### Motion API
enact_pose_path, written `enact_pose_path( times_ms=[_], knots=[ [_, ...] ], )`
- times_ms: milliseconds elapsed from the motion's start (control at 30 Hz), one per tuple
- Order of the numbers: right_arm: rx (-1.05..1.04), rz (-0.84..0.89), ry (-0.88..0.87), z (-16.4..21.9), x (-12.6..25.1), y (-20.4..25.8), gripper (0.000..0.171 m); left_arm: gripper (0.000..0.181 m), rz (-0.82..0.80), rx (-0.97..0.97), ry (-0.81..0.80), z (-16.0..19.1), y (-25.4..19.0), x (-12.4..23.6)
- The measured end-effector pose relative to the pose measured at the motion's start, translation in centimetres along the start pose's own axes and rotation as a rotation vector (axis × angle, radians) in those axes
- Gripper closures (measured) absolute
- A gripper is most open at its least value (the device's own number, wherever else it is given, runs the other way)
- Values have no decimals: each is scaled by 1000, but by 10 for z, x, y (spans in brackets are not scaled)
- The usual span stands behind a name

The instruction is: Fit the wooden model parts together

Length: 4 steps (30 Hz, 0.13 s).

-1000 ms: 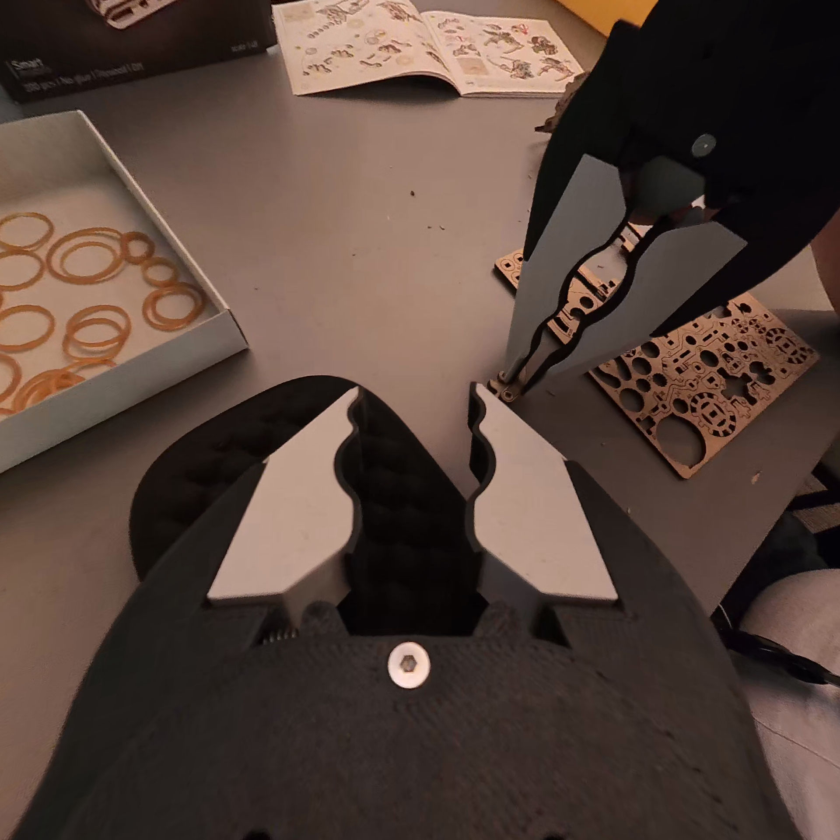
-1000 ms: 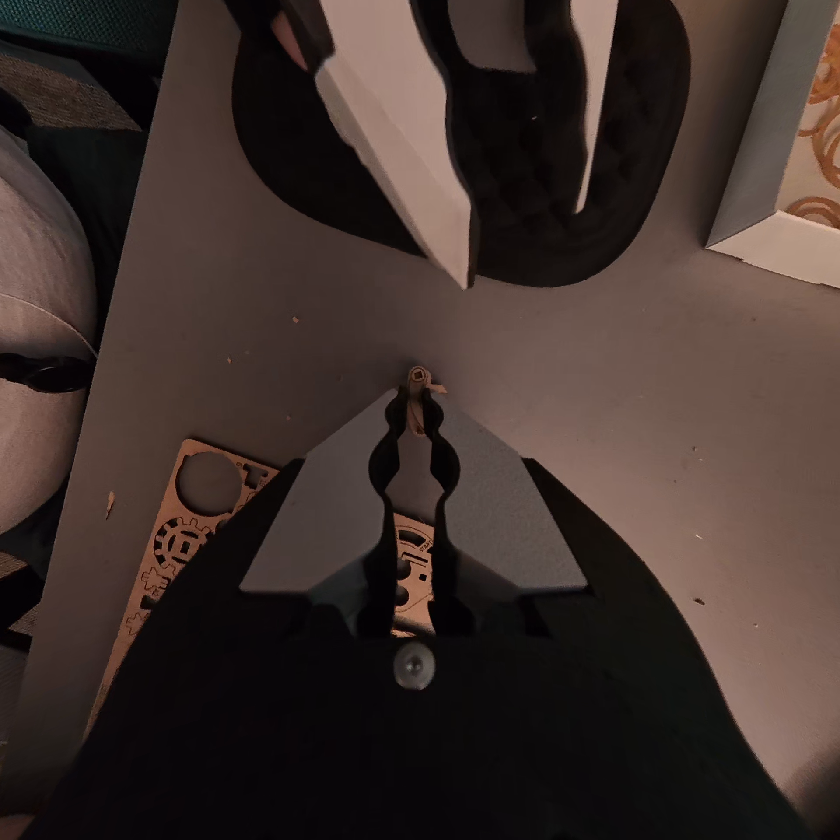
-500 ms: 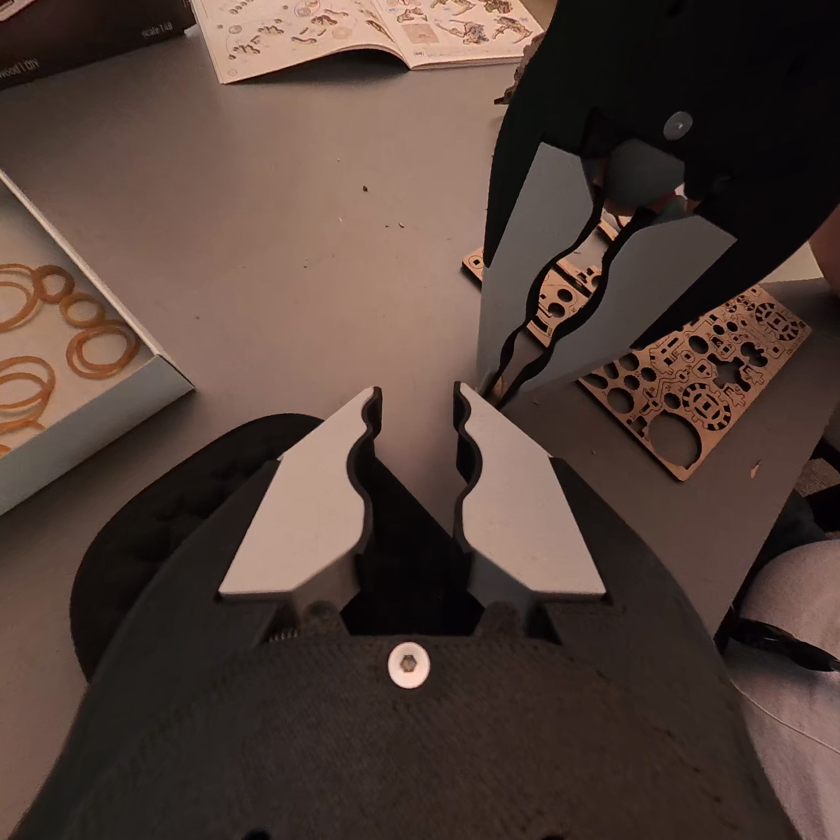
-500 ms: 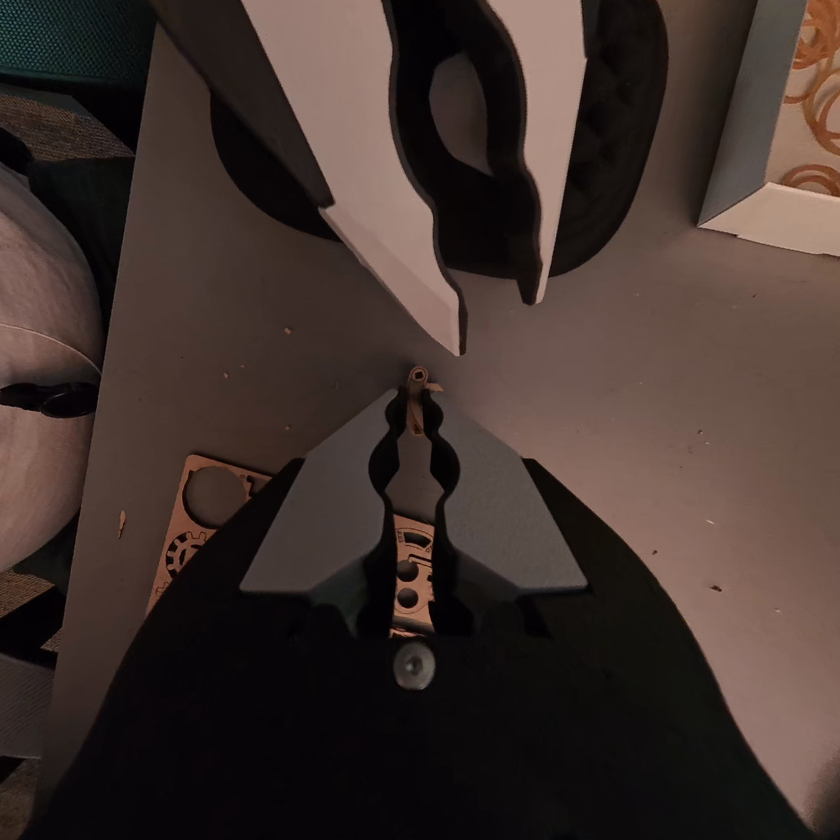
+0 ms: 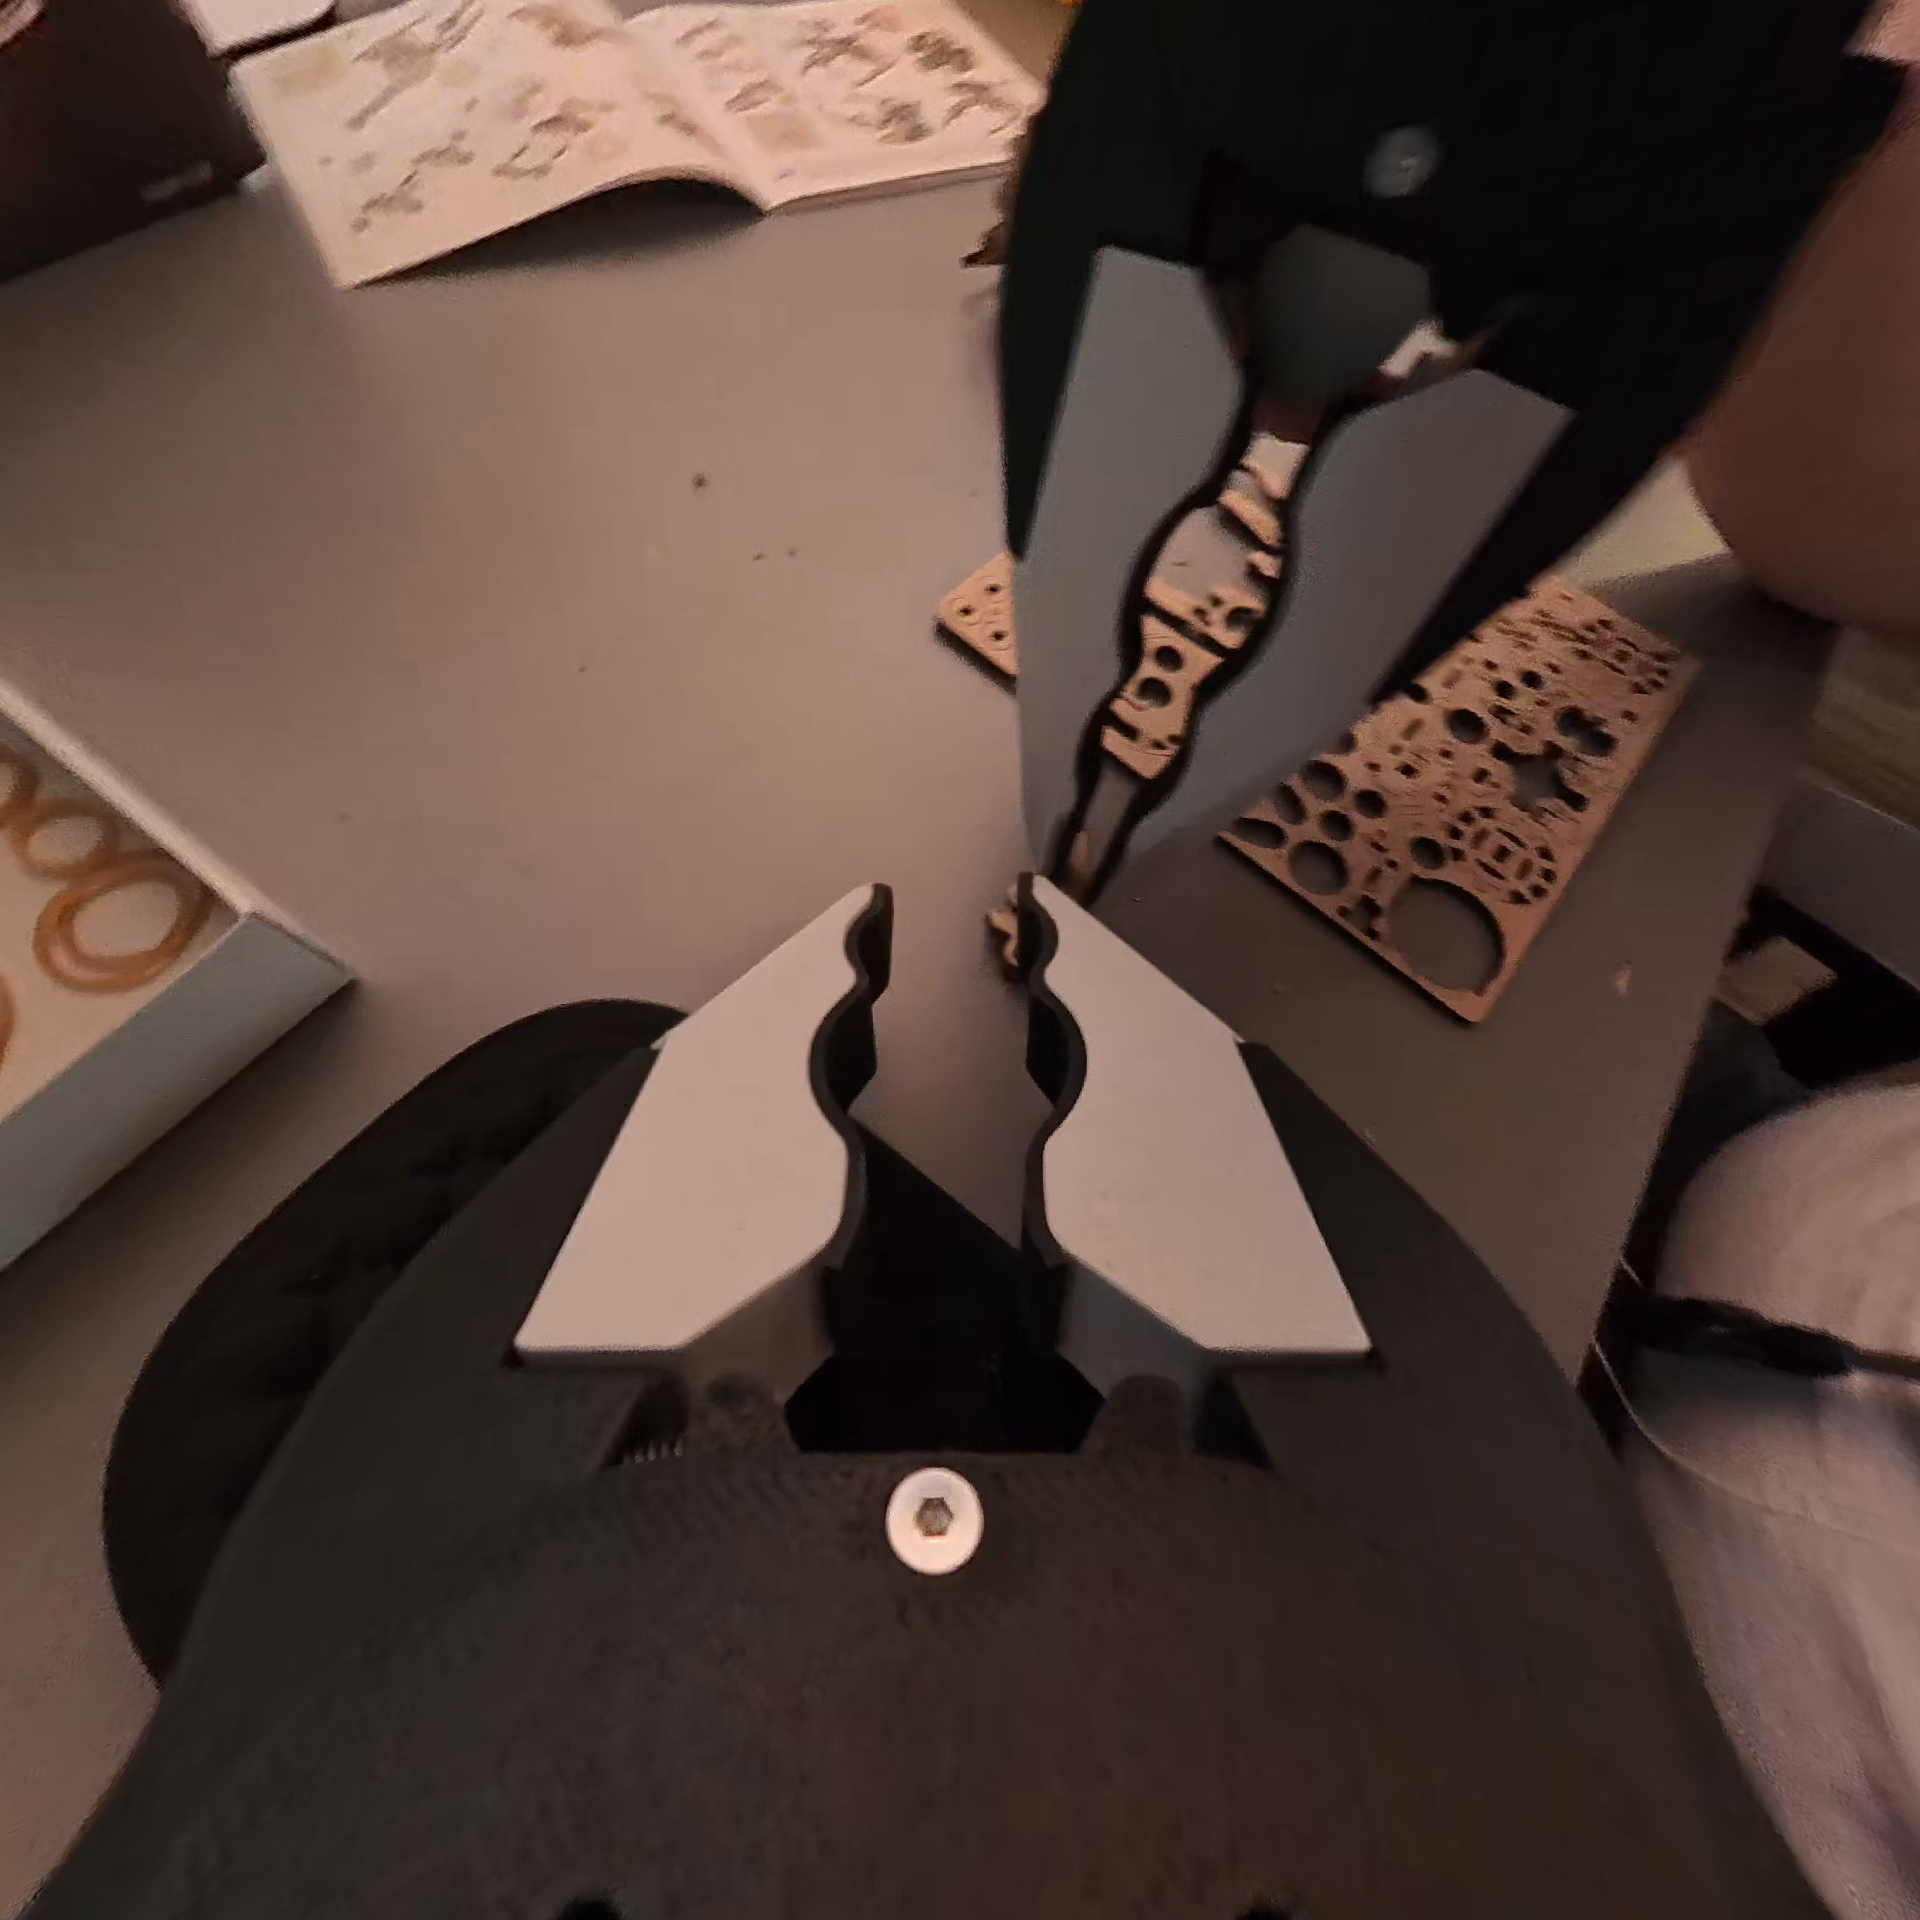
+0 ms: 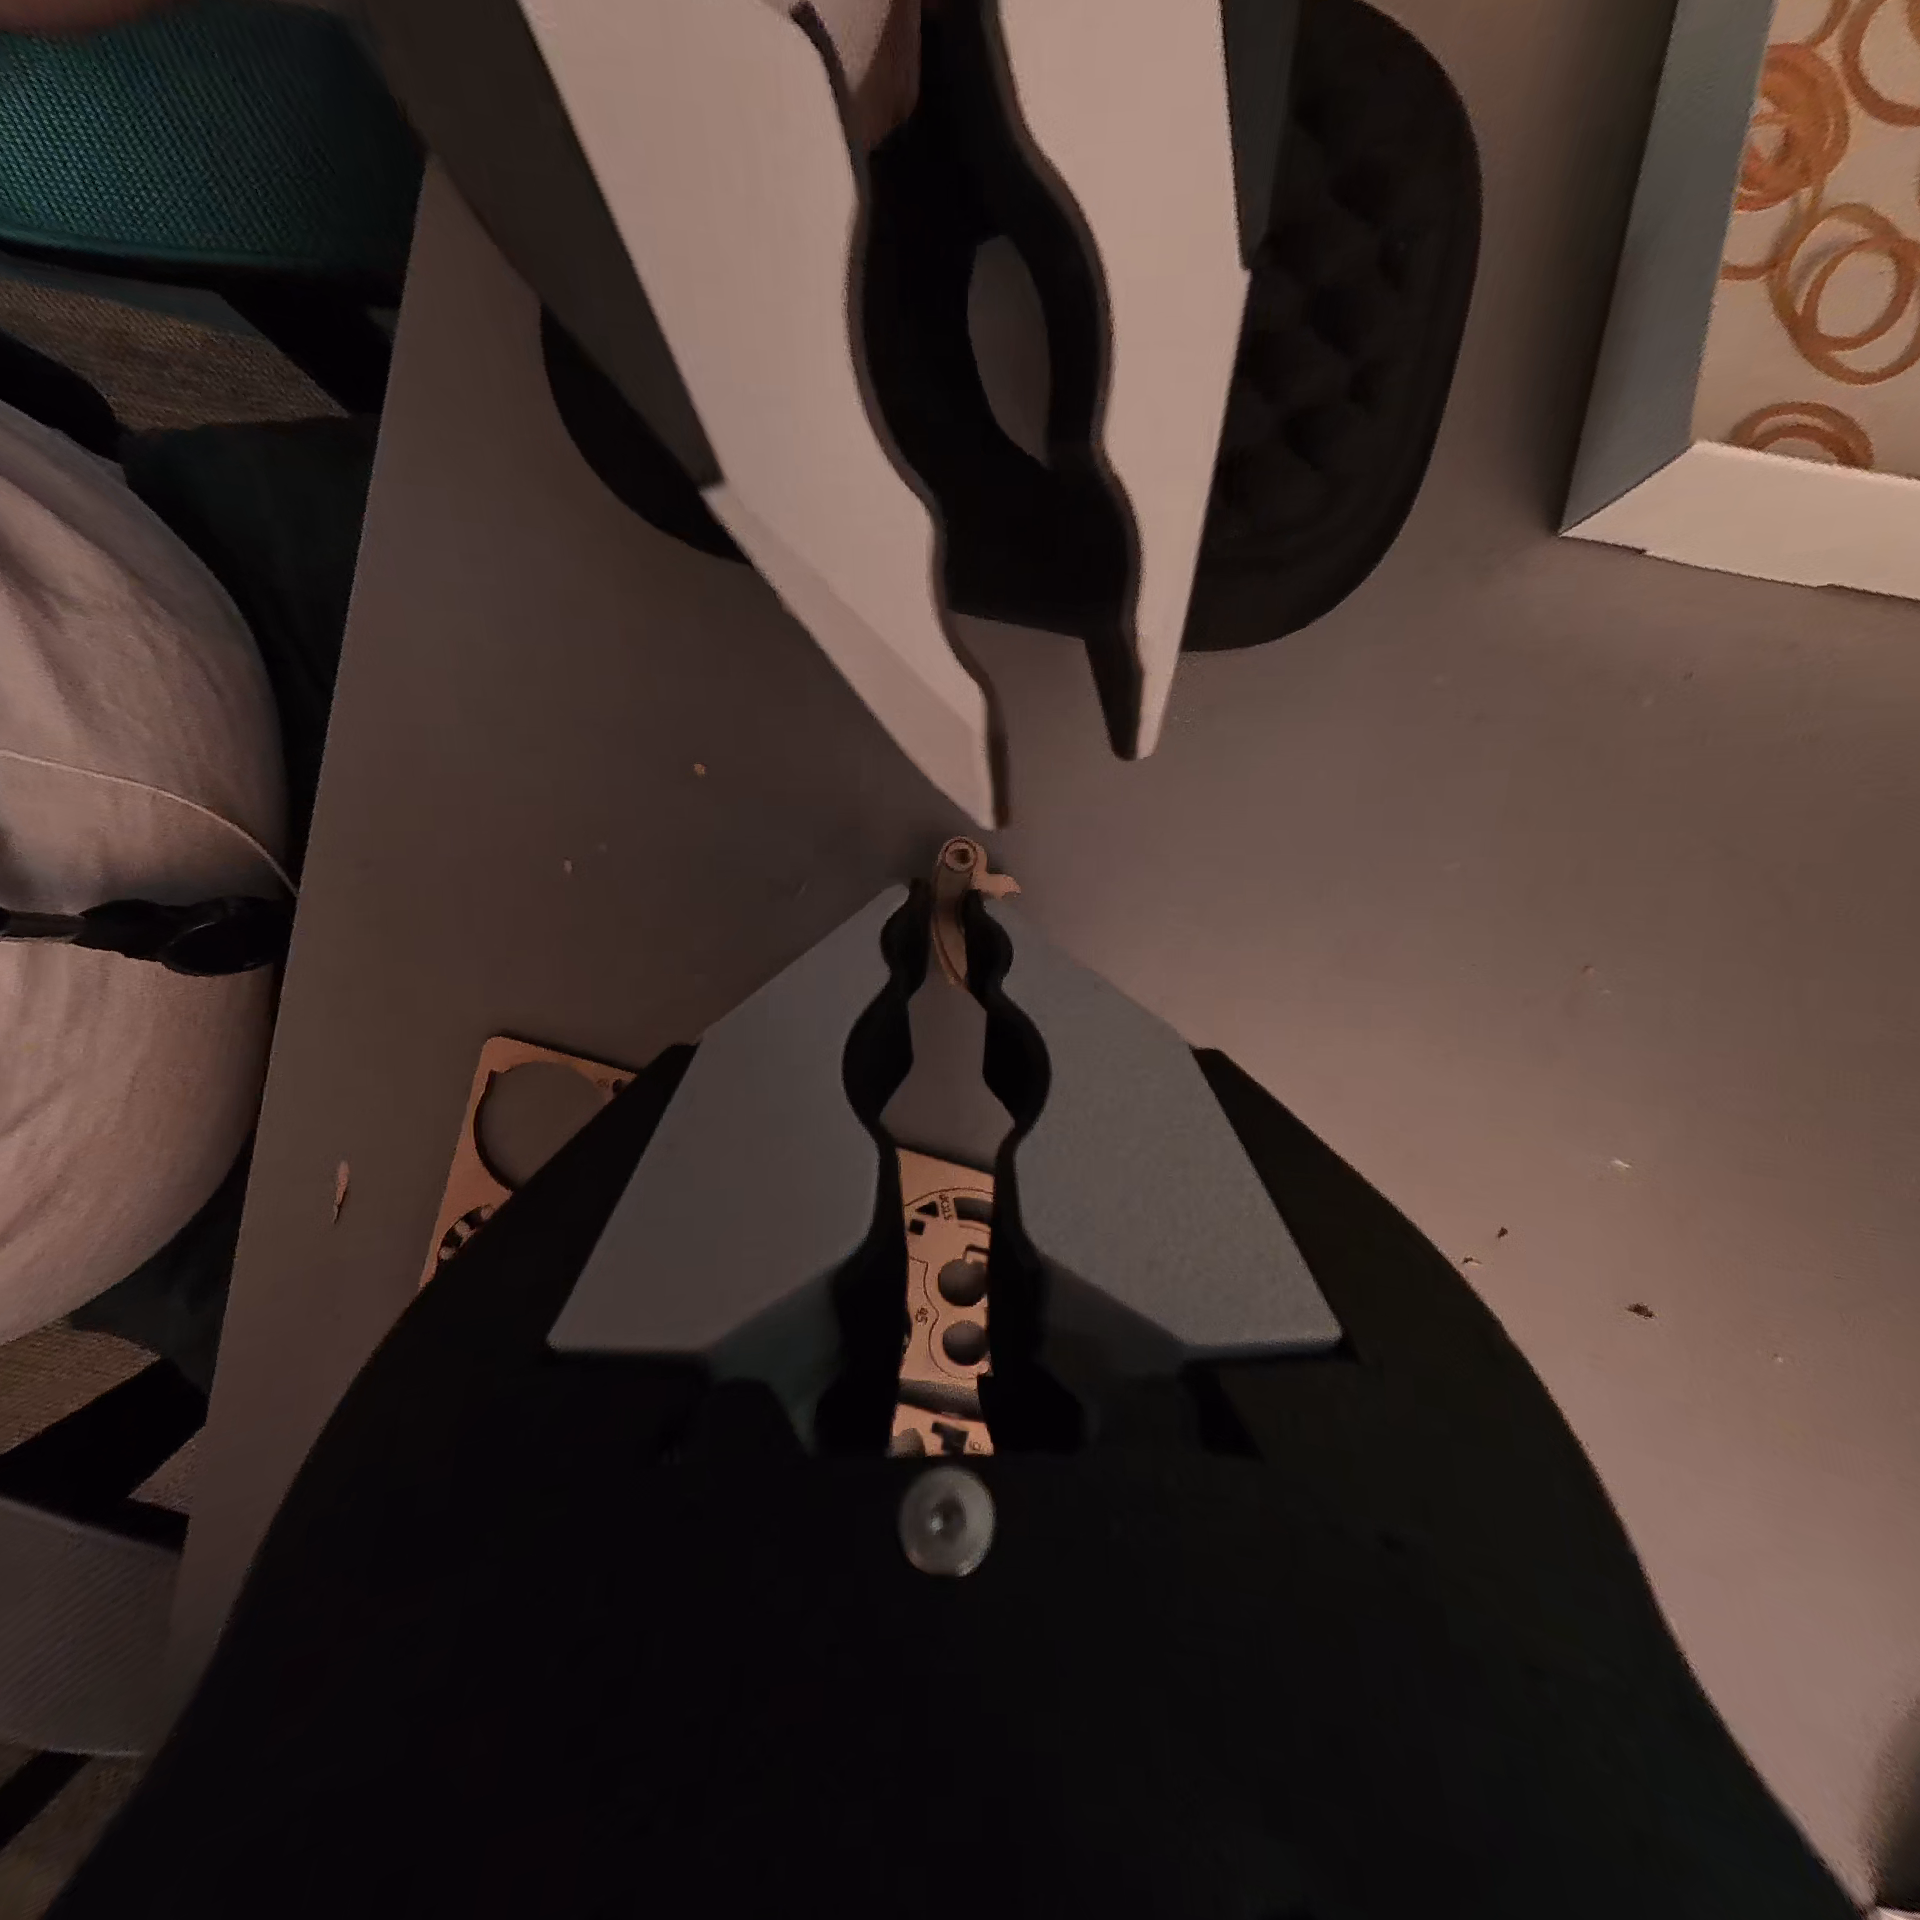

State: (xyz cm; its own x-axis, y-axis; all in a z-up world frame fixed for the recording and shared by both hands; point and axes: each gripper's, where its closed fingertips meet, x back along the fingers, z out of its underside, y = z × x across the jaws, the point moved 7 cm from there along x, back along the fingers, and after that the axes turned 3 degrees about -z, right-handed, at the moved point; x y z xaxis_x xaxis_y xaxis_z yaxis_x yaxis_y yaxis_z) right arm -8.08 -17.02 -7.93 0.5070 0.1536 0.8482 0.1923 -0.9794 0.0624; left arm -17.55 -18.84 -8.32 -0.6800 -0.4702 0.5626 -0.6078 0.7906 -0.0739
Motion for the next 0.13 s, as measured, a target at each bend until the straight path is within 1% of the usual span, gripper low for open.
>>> enact_pose_path(
  times_ms=[33,67,133],
  knots=[
    [-3,-4,3,1,-1,0,166,161,33,-42,-11,0,-3,2],
    [-3,-4,9,3,-3,0,166,163,50,-89,-12,1,-5,4],
    [-4,-5,23,4,-7,1,166,157,54,-192,22,3,-6,5]
  ],
)
